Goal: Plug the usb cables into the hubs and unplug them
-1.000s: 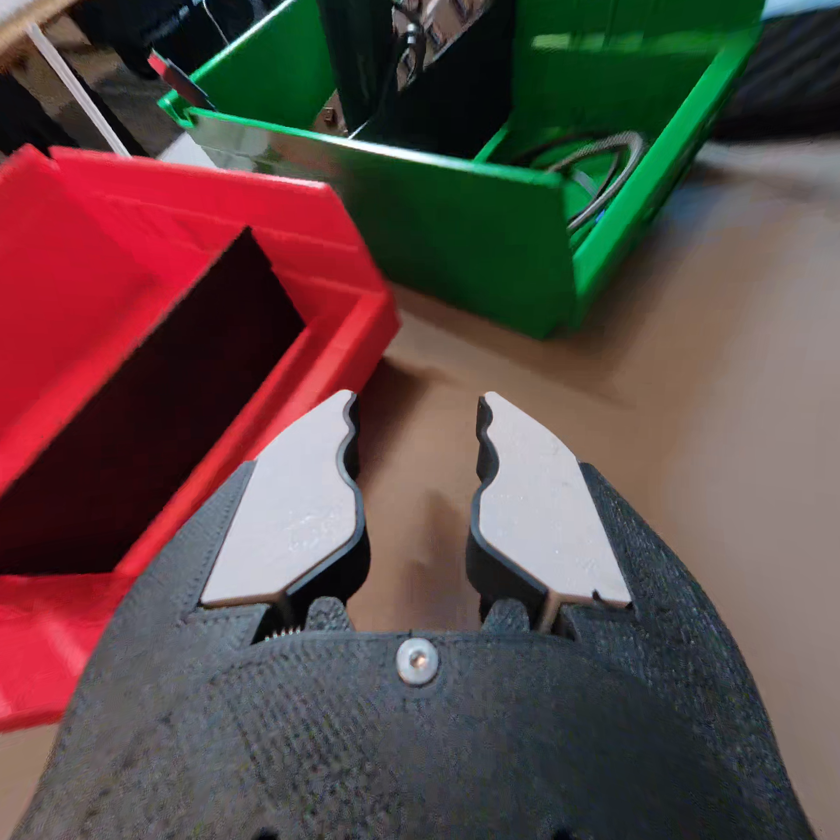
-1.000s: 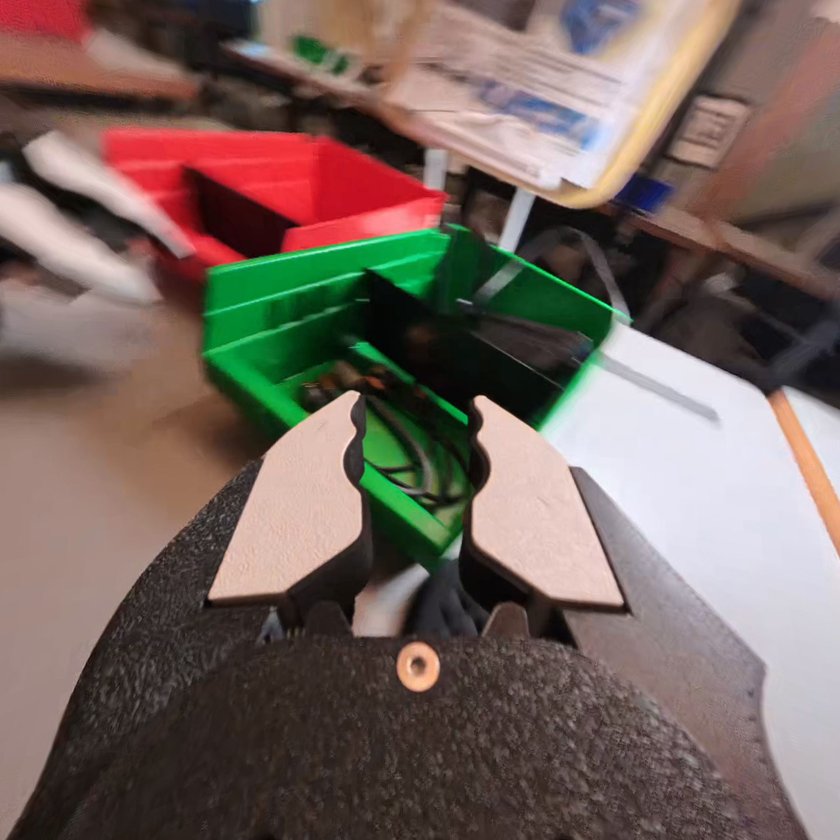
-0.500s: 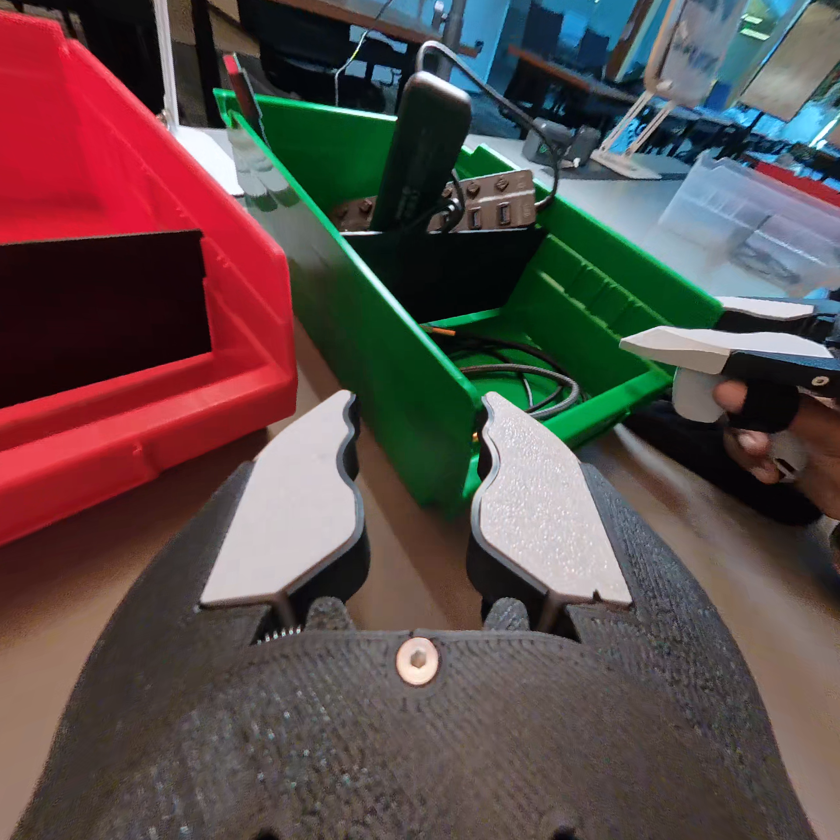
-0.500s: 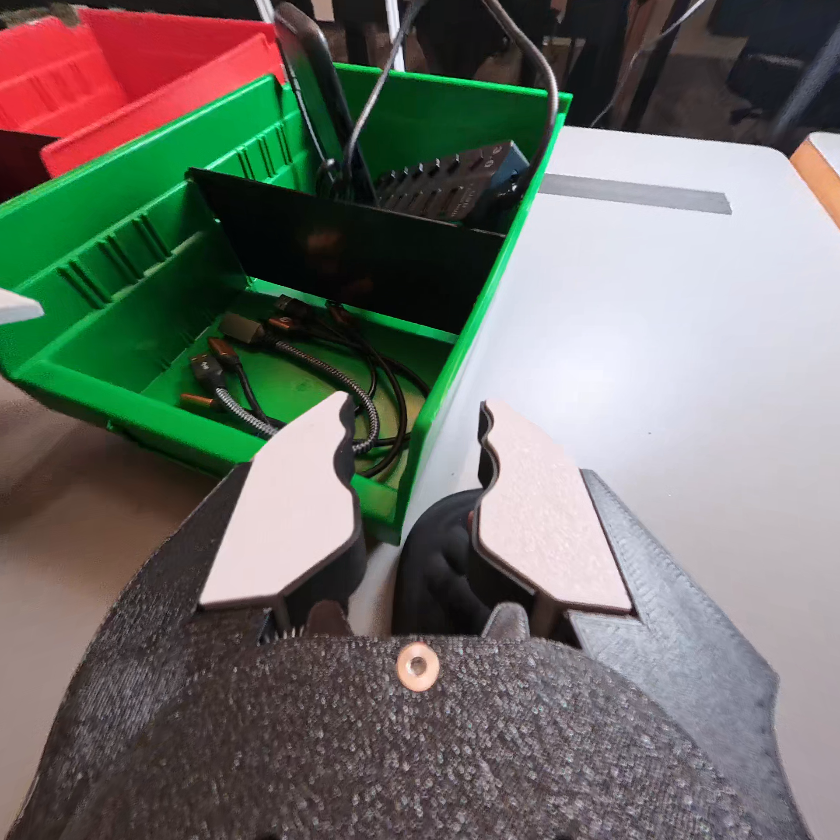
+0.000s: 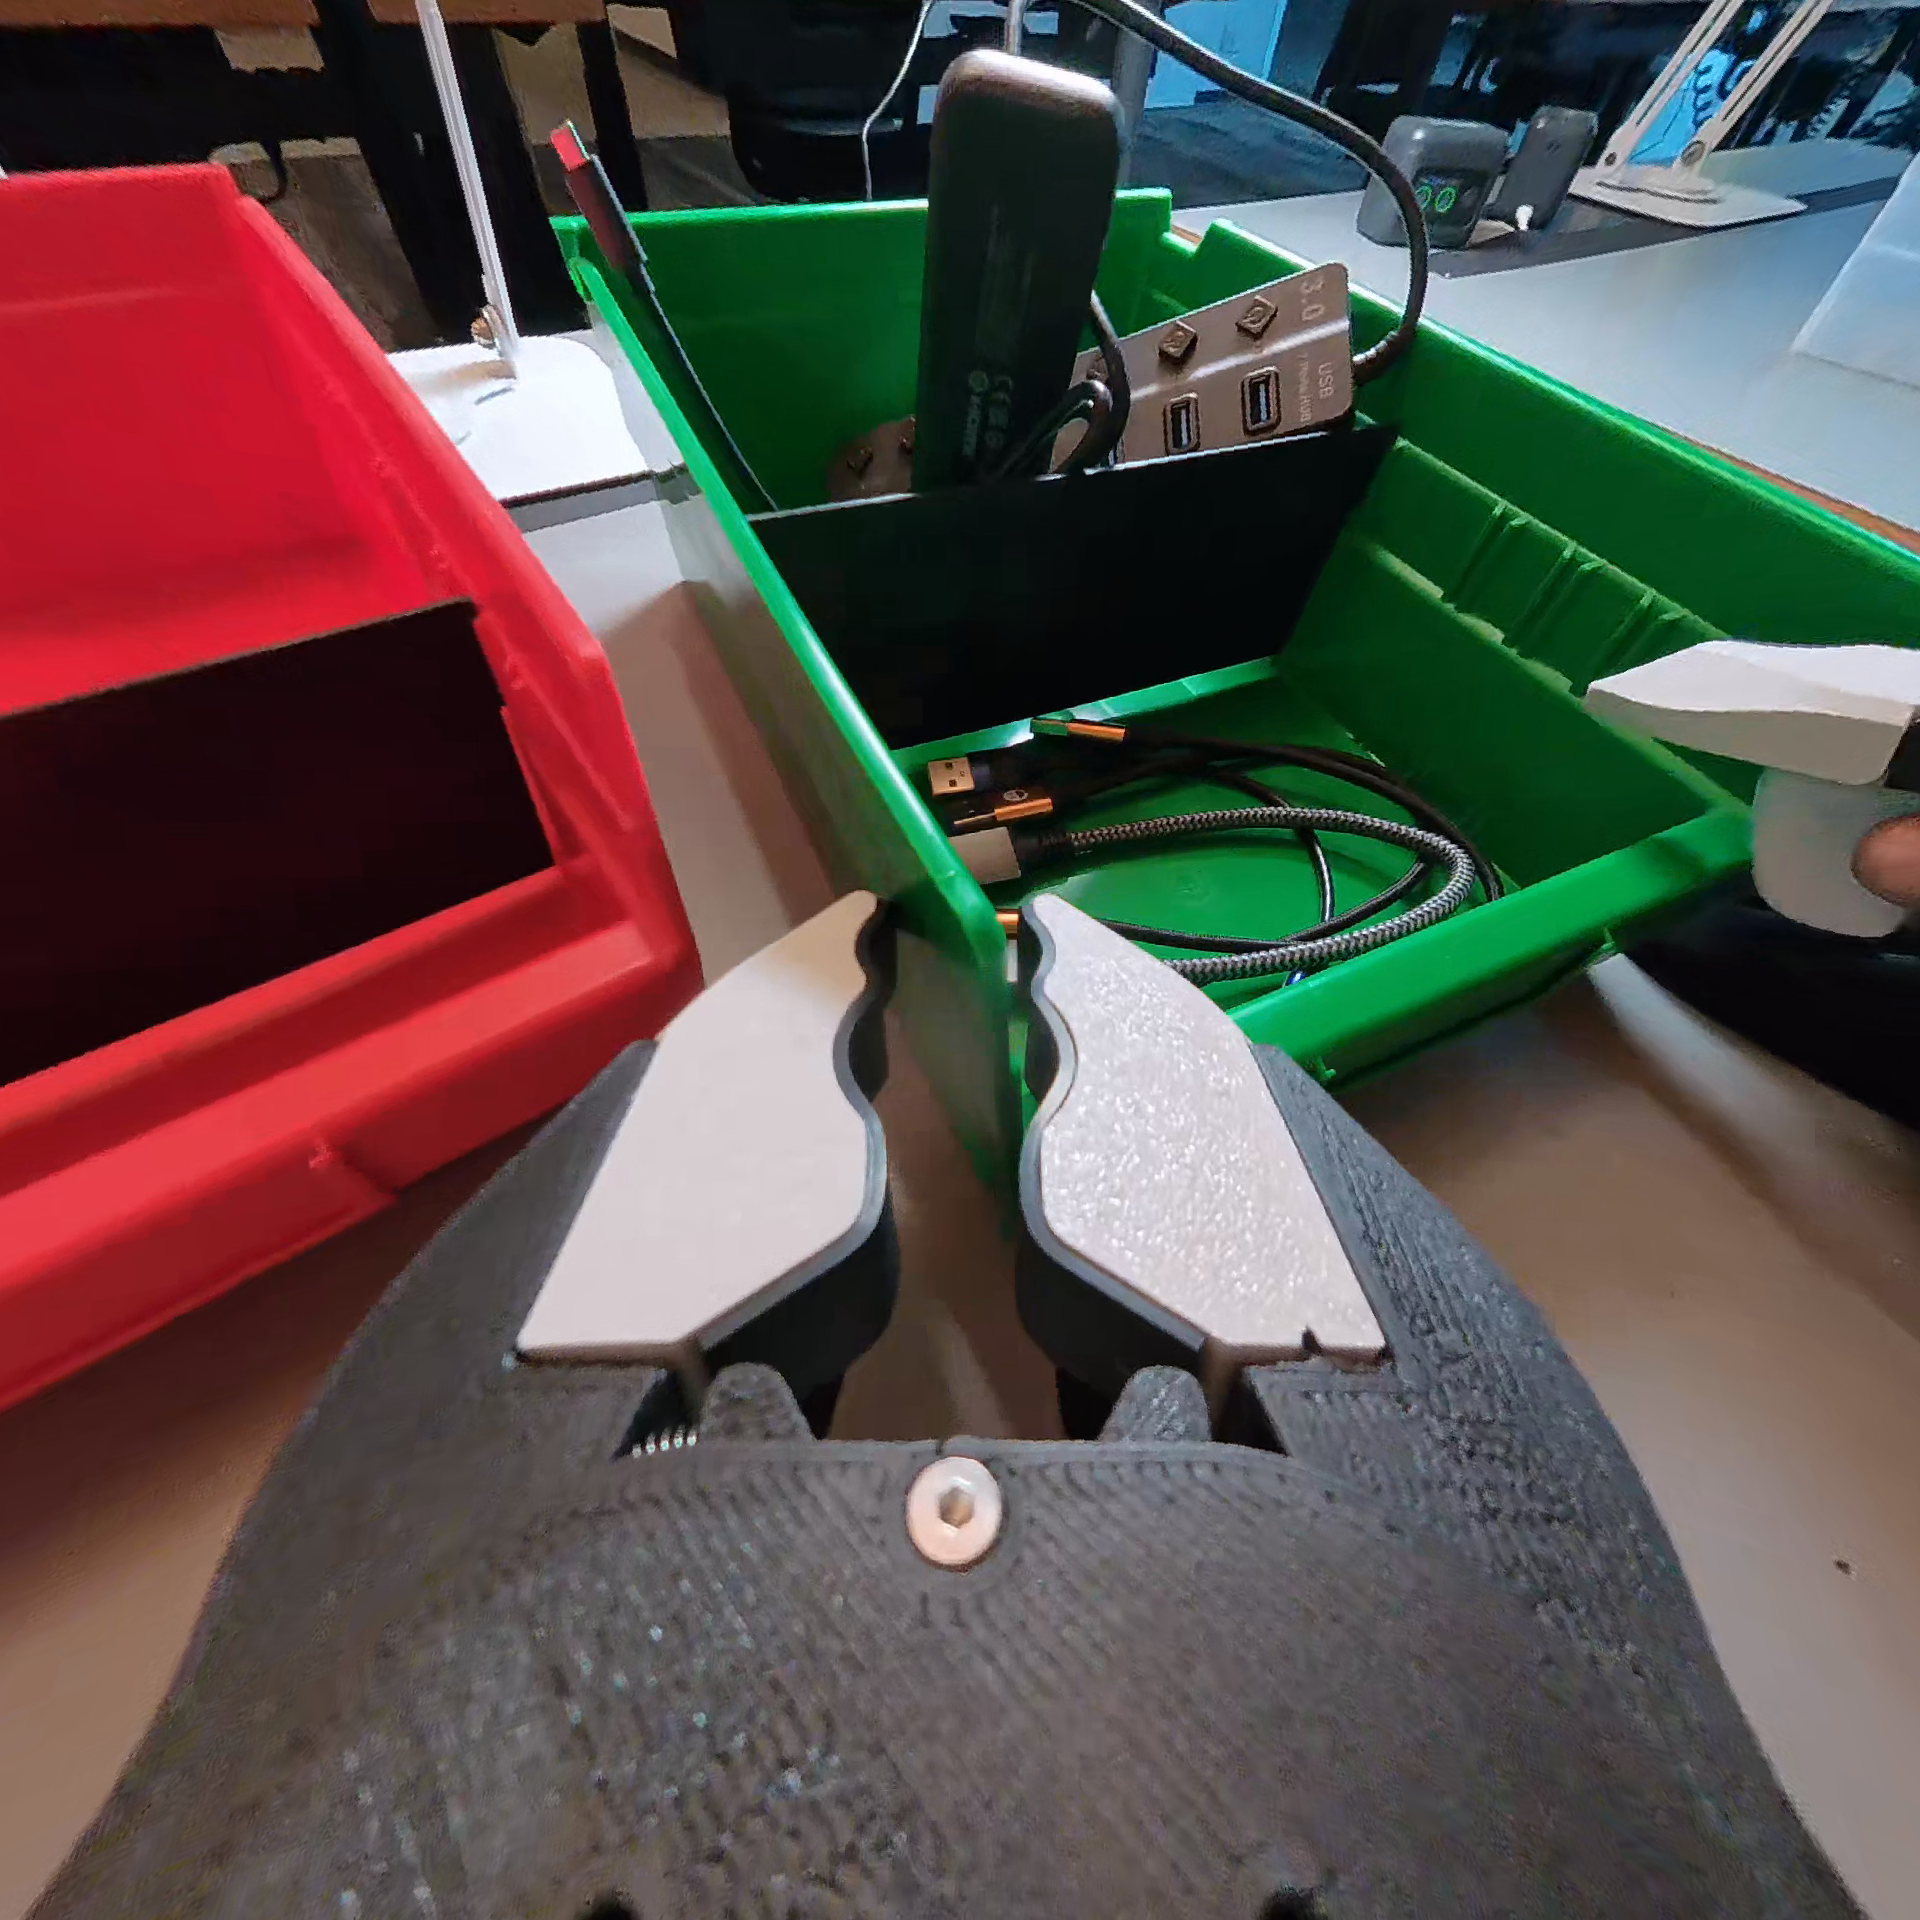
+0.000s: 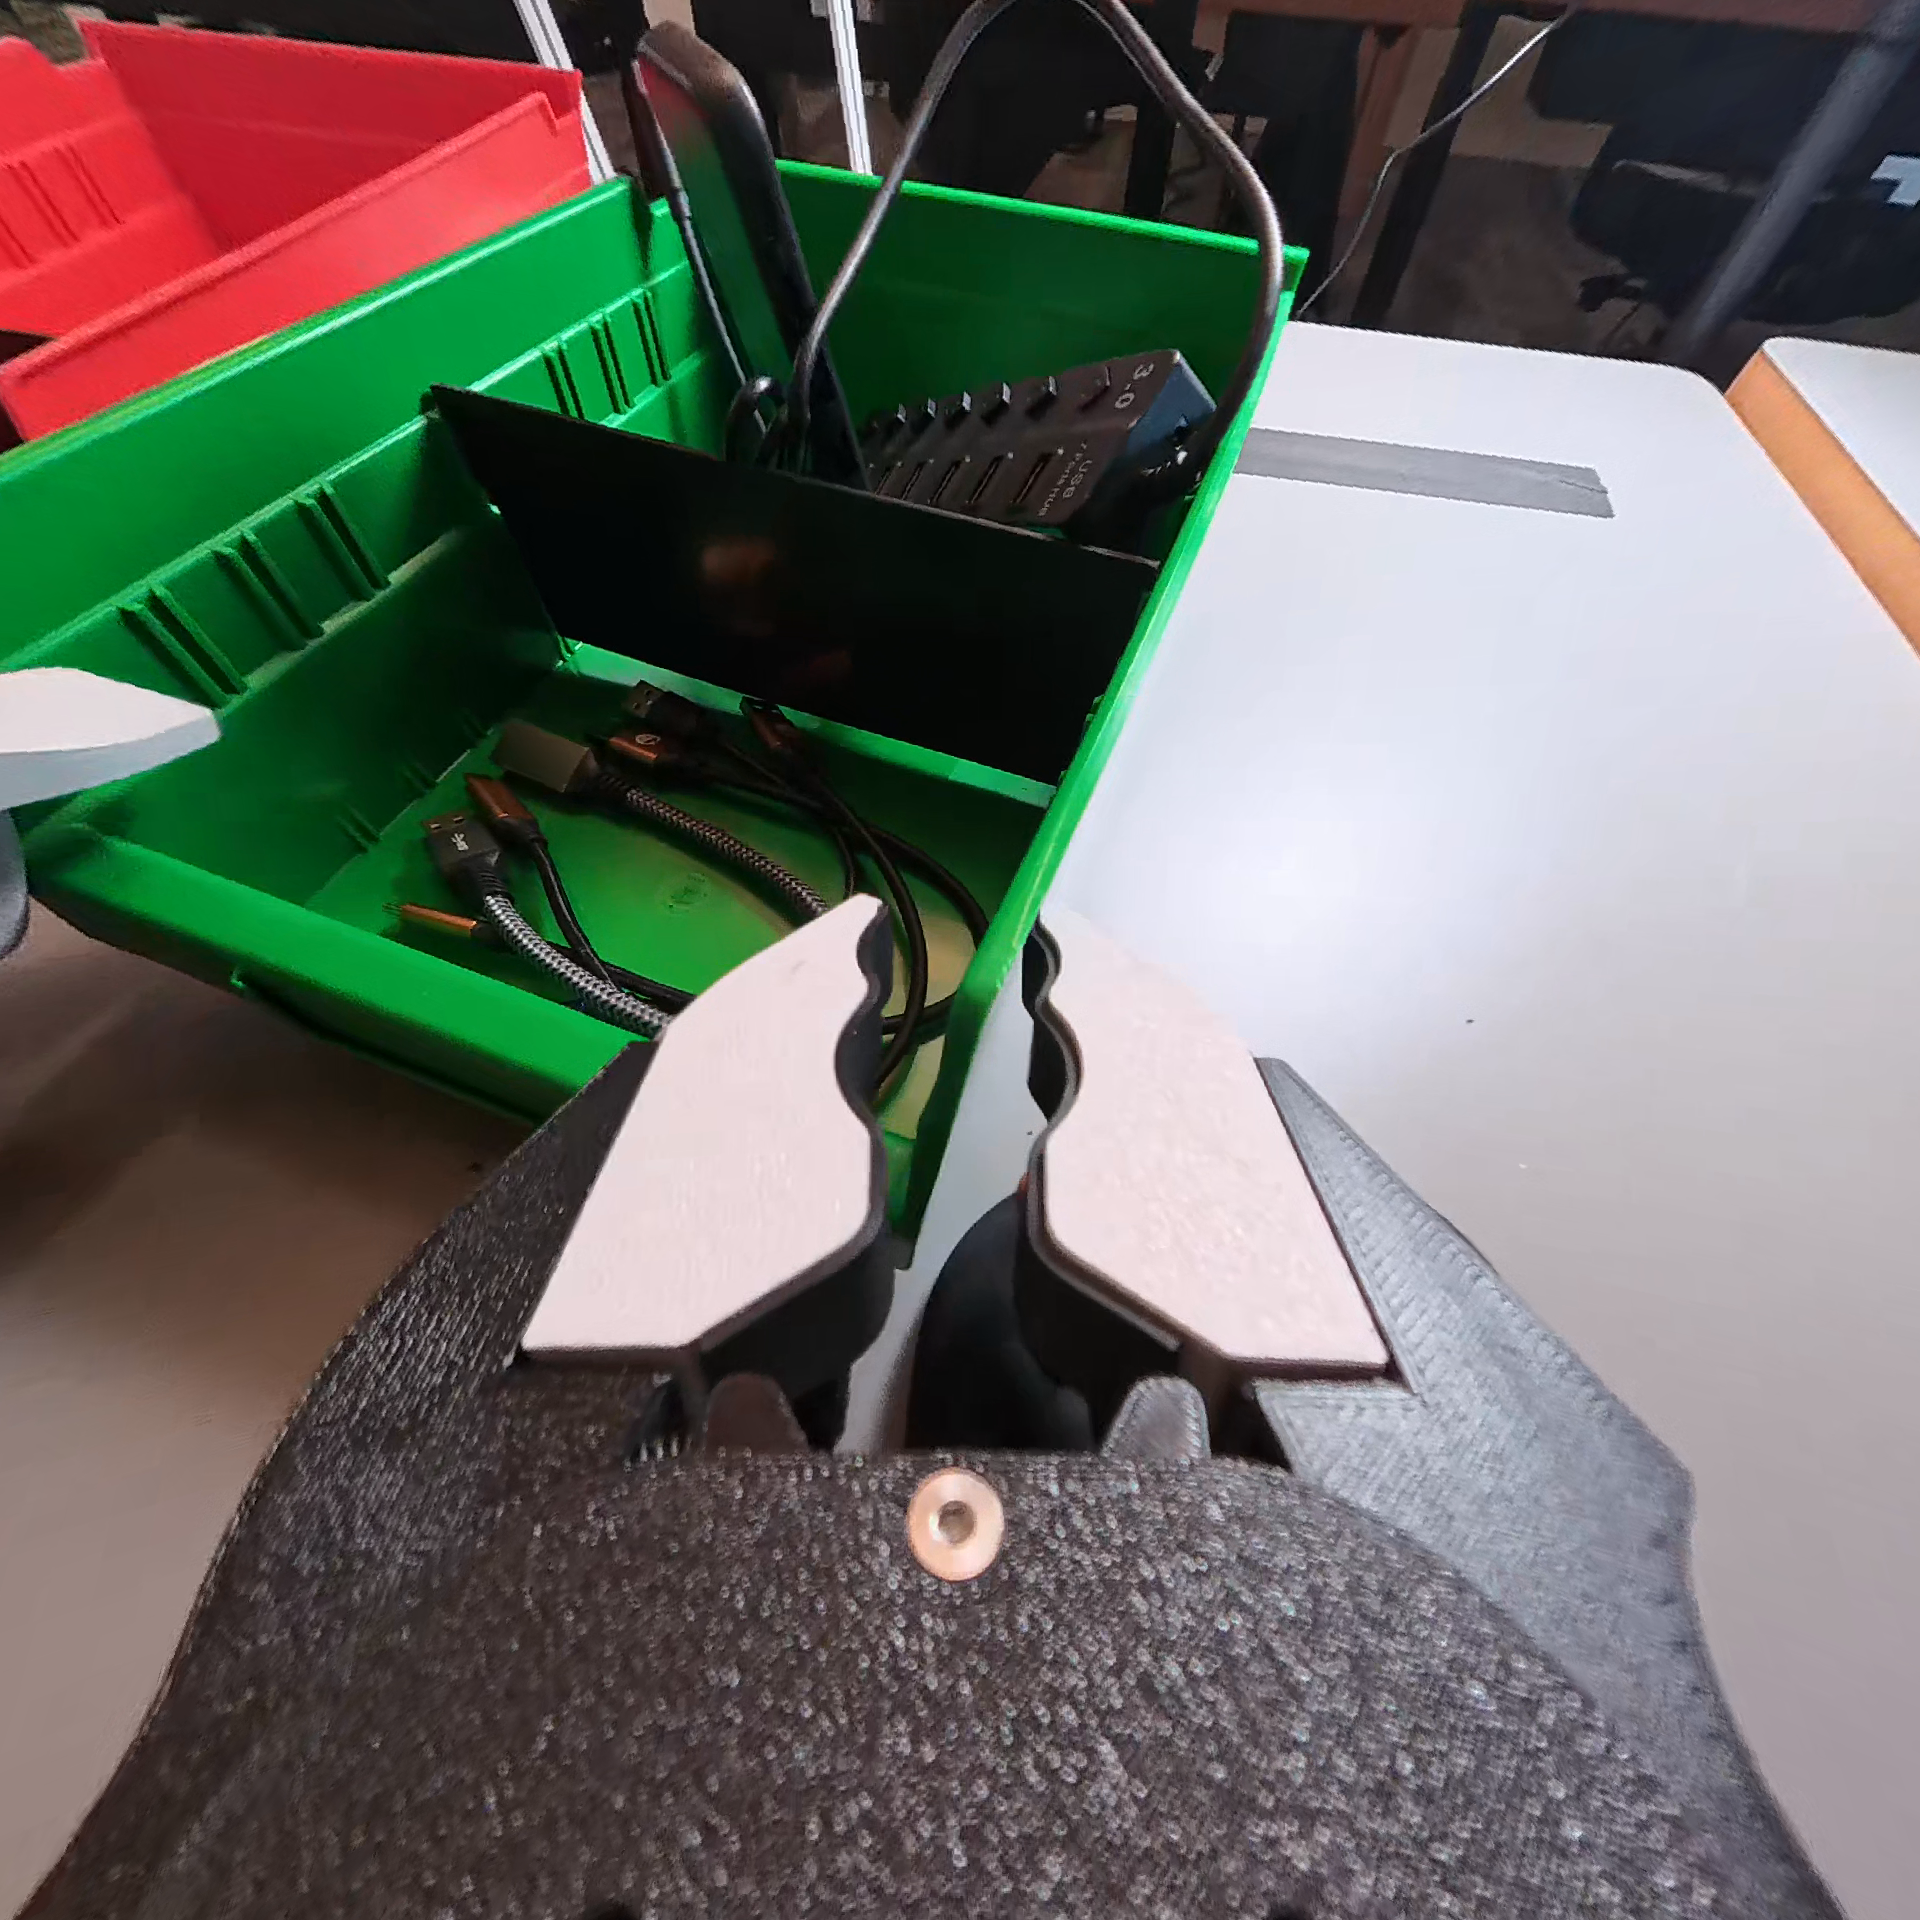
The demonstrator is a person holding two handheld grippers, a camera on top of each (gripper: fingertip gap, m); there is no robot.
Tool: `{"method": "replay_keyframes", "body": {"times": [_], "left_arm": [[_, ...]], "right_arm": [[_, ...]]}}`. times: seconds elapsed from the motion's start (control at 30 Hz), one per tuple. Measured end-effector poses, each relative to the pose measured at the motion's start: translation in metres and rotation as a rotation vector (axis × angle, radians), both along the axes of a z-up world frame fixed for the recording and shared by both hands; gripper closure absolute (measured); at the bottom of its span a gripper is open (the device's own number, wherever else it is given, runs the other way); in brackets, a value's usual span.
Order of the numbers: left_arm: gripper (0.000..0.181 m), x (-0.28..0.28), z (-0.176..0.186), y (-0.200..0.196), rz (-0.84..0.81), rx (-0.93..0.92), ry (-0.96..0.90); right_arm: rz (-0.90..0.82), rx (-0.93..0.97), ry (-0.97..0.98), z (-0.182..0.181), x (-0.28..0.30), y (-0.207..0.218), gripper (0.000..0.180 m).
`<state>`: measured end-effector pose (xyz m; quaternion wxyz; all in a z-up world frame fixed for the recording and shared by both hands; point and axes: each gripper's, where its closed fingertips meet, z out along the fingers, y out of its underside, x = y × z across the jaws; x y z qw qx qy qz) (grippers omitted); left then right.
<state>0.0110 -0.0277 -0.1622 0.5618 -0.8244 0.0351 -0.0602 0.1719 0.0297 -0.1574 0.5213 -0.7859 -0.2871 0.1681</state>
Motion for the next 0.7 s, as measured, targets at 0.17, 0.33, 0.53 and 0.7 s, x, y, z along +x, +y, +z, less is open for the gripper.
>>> {"method": "replay_keyframes", "body": {"times": [0.17,0.33,0.53,0.7], "left_arm": [[0.162,-0.002,0.002,-0.002,0.015,0.005,0.038],[0.165,-0.003,0.023,-0.01,0.022,0.072,0.053],[0.17,0.003,0.058,-0.019,0.005,0.151,0.084],[0.172,-0.002,0.098,-0.027,0.016,0.239,0.093]], "right_arm": [[0.006,0.024,-0.009,0.002,0.002,-0.002,0.163],[0.019,0.053,0.011,0.016,0.002,-0.011,0.162],[0.017,0.163,-0.036,0.065,0.013,-0.026,0.164],[0.026,0.258,-0.03,0.103,0.011,-0.04,0.169]]}}
